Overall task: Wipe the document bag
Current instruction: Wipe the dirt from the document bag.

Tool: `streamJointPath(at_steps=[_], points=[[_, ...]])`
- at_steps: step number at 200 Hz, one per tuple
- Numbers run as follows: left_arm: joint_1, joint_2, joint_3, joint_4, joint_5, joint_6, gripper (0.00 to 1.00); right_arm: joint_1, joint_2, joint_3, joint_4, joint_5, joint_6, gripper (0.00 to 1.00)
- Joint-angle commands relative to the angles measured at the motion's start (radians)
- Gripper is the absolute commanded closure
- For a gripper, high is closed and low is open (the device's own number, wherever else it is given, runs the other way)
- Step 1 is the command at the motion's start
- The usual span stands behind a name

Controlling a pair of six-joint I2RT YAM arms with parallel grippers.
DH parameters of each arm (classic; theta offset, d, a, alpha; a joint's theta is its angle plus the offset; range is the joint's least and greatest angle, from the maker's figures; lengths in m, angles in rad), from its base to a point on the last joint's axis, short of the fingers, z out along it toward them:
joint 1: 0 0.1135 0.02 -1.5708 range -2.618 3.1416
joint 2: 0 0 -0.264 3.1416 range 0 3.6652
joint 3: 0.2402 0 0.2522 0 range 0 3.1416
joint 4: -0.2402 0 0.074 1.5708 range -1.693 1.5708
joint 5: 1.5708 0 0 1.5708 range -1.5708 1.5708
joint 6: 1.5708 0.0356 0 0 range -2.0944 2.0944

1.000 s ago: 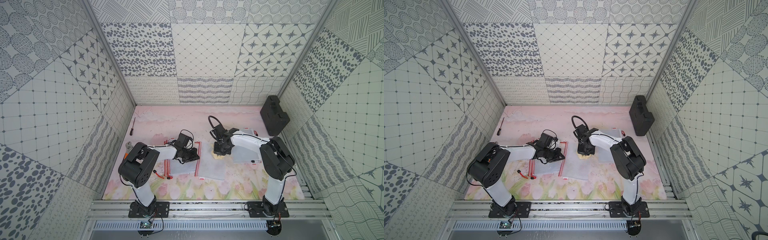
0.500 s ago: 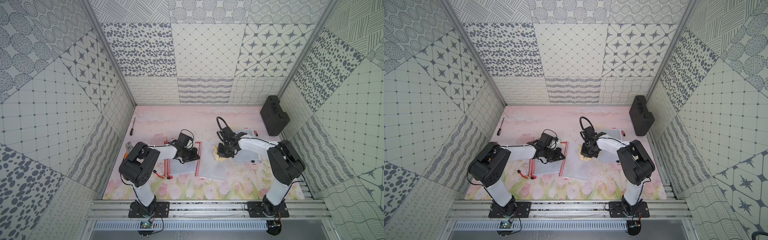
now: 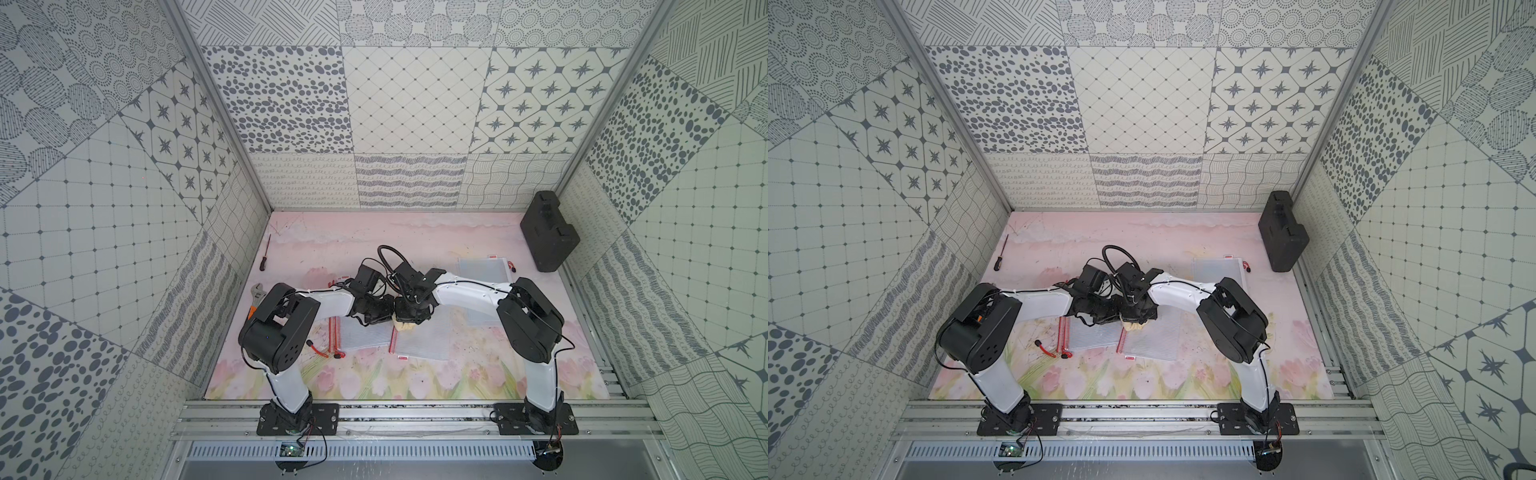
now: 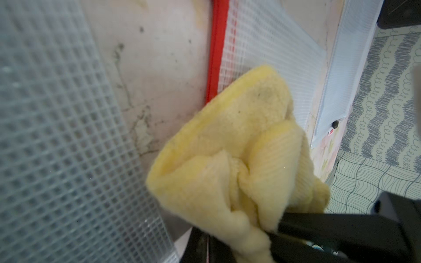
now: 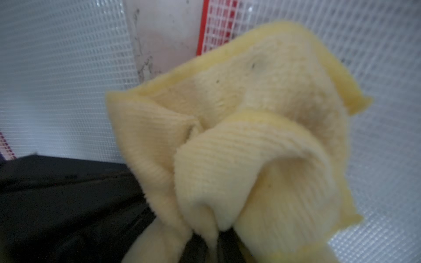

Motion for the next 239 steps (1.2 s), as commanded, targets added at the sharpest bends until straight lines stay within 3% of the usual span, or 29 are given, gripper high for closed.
streamJointPath(at_steps=[1, 29, 46, 70, 112, 129, 156, 205, 222, 239], points=[[0.000, 0.032, -0.011, -0.180, -0.196, 0.003, 1.00, -0.083, -0.075, -0.174, -0.012, -0.022, 0.016, 1.00], [0.000, 0.046, -0.004, -0.171, -0.192, 0.000, 1.00, -0.239, -0.252, -0.402, -0.008, -0.004, -0.011, 1.00], [0.000, 0.048, 0.000, -0.171, -0.192, -0.001, 1.00, -0.254, -0.303, -0.427, -0.035, 0.024, -0.021, 1.00], [0.000, 0.047, 0.008, -0.173, -0.191, -0.004, 1.00, -0.172, -0.257, -0.350, -0.039, 0.016, 0.005, 1.00], [0.000, 0.037, 0.015, -0.195, -0.203, -0.002, 1.00, 0.068, -0.037, -0.042, -0.001, -0.054, 0.069, 1.00], [0.000, 0.025, 0.006, -0.197, -0.215, -0.003, 1.00, 0.105, -0.024, -0.017, 0.031, -0.077, 0.099, 1.00], [0.000, 0.013, -0.009, -0.193, -0.227, -0.006, 1.00, 0.052, -0.115, -0.165, 0.042, -0.056, 0.114, 1.00], [0.001, 0.036, 0.010, -0.195, -0.225, 0.007, 1.00, -0.207, -0.372, -0.544, 0.010, -0.005, 0.063, 1.00], [0.000, 0.047, 0.022, -0.193, -0.218, 0.008, 1.00, -0.197, -0.387, -0.526, -0.018, 0.008, 0.061, 1.00], [0.000, 0.051, 0.031, -0.194, -0.215, 0.006, 1.00, -0.117, -0.347, -0.441, -0.016, 0.013, 0.085, 1.00]])
